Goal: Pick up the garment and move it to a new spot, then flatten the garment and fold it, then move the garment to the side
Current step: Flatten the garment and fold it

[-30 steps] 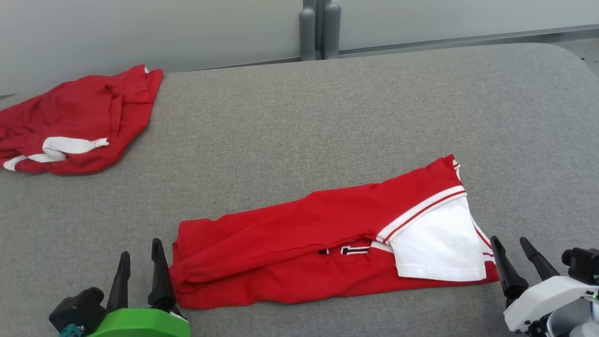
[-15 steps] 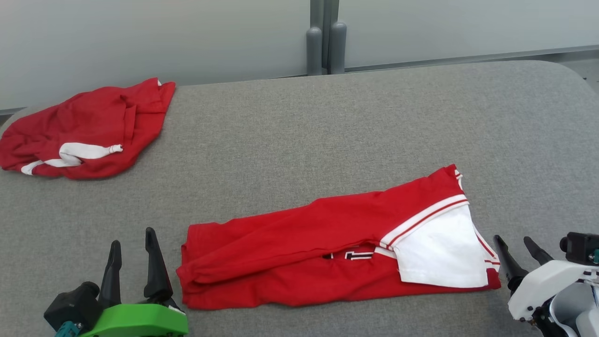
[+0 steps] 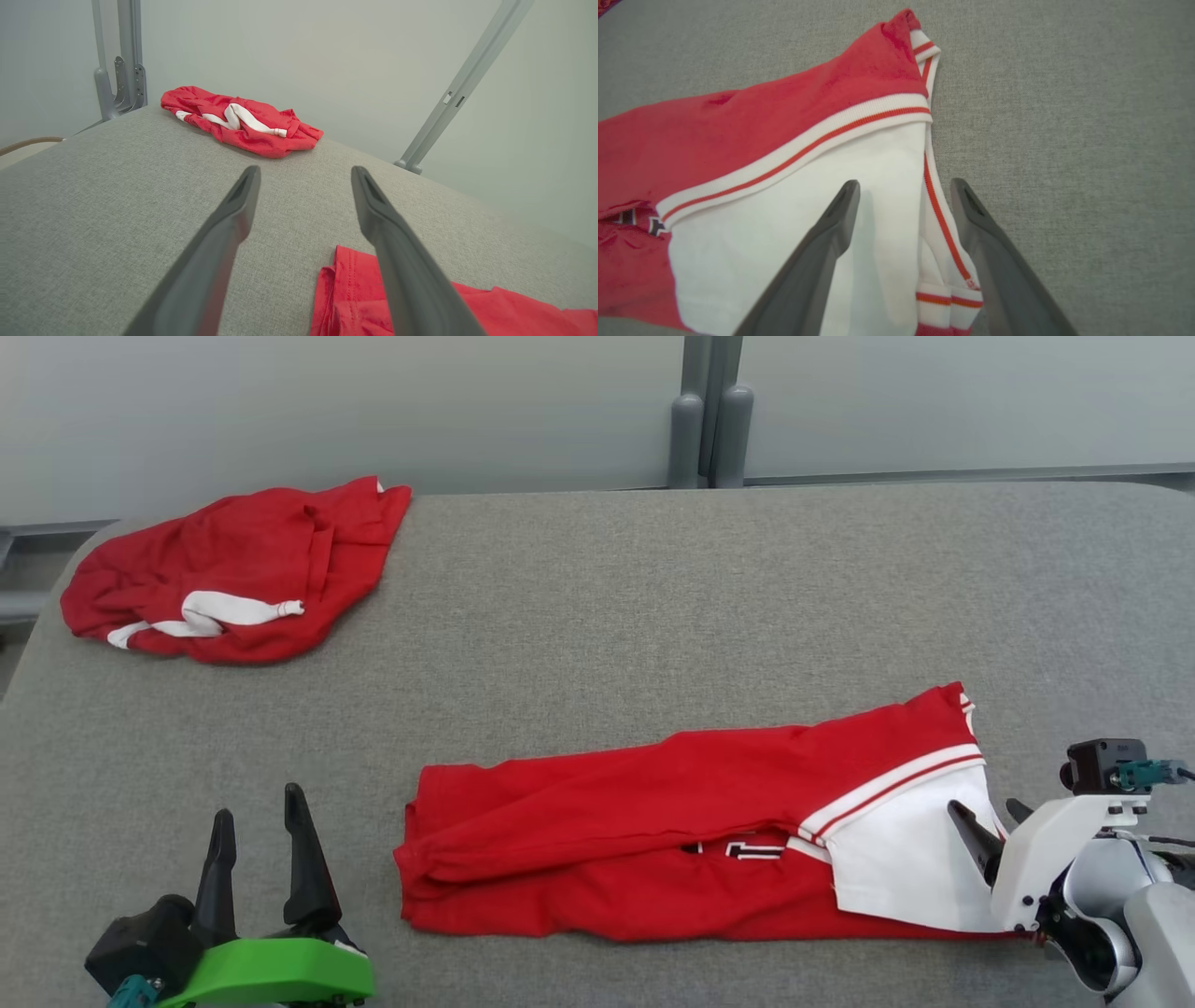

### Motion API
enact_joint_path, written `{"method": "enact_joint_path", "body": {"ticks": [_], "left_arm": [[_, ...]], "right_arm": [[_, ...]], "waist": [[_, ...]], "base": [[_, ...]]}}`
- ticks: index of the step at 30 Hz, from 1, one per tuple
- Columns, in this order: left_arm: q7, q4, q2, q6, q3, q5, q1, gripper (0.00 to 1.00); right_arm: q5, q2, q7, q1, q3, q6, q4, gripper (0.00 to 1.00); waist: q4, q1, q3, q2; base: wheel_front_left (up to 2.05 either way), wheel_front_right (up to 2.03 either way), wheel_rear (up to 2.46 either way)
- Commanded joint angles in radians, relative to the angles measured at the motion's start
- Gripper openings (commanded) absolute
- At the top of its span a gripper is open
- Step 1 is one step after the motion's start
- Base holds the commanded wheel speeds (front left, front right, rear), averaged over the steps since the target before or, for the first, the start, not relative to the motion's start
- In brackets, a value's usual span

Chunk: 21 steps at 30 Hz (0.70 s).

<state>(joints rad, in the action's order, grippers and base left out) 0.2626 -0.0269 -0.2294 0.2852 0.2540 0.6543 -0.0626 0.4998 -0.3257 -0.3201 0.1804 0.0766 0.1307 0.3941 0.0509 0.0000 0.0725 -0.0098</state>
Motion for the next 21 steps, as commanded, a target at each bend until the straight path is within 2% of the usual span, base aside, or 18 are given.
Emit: {"method": "enact_joint_path", "body": {"ticks": [1, 7, 21], "left_arm": [[0.003, -0.003, 0.006, -0.002, -0.008, -0.011, 0.015, 1.00], [0.003, -0.001, 0.014, -0.010, -0.014, -0.015, 0.019, 1.00], [0.002, 0.004, 0.040, -0.023, -0.030, -0.029, 0.019, 1.00]], "right_arm": [[0.011, -0.001, -0.020, 0.031, 0.013, 0.000, 0.023, 1.00], [0.015, 0.008, -0.063, 0.070, 0.026, 0.000, 0.083, 1.00], [-0.107, 0.041, -0.147, 0.108, 0.063, 0.000, 0.230, 1.00]], "waist": [[0.025, 0.0000, 0.007, 0.0098], [0.050, 0.0000, 0.013, 0.0098], [0.078, 0.0000, 0.017, 0.0098]], "base": [[0.00, 0.00, 0.00], [0.00, 0.00, 0.00], [0.00, 0.00, 0.00]]}}
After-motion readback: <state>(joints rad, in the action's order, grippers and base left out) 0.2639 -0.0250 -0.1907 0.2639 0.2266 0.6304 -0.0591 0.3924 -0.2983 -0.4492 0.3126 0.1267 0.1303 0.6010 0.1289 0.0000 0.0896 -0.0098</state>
